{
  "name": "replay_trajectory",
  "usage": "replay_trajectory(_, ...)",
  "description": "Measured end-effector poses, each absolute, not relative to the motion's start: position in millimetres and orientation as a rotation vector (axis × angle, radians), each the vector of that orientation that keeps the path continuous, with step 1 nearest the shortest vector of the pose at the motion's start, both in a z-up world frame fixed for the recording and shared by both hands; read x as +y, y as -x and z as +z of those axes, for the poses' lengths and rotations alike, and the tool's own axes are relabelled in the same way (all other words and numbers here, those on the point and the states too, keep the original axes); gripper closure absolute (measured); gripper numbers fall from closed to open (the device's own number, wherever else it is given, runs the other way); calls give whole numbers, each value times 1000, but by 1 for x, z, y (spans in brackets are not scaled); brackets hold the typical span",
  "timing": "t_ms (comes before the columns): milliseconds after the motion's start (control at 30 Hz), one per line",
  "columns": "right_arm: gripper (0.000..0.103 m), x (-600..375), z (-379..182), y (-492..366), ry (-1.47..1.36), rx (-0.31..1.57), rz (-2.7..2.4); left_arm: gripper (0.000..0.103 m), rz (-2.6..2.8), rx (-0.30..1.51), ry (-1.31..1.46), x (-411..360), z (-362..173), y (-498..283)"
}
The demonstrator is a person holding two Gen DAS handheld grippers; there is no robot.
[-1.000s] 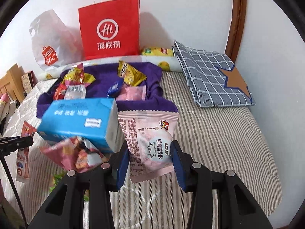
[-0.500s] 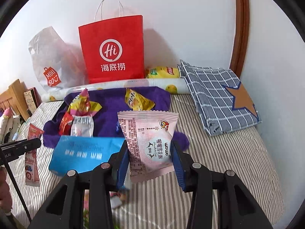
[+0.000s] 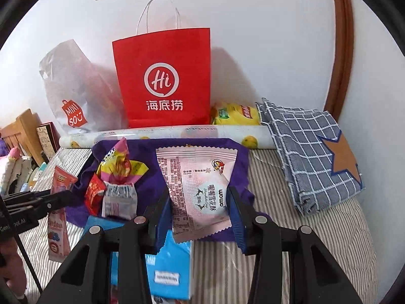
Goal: Organize snacks
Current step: 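Carry the pink candy stick and pink pastry over the purple towel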
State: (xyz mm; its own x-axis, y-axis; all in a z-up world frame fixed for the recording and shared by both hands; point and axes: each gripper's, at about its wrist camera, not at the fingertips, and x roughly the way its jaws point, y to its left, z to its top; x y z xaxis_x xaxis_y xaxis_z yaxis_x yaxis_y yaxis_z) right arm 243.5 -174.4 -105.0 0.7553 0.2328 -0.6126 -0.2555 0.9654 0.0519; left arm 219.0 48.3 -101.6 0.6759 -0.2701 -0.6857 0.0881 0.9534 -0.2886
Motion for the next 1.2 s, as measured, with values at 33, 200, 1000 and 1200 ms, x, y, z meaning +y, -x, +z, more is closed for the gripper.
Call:
replay_trajectory(33, 62, -173, -106, -247, 33, 665, 269, 78, -203, 806, 240, 48, -102, -222)
replay_trajectory(200, 62, -167, -107, -263, 26, 669, 279, 78, -201, 801, 241, 49, -100, -236)
replay_trajectory(1000, 62, -150, -125, -319, 21, 678, 309, 78, -179, 782, 240, 59, -109, -289)
replay_trajectory(1200, 62, -155, -143, -327, 21, 712, 300, 78, -163, 813, 251, 64, -127, -296)
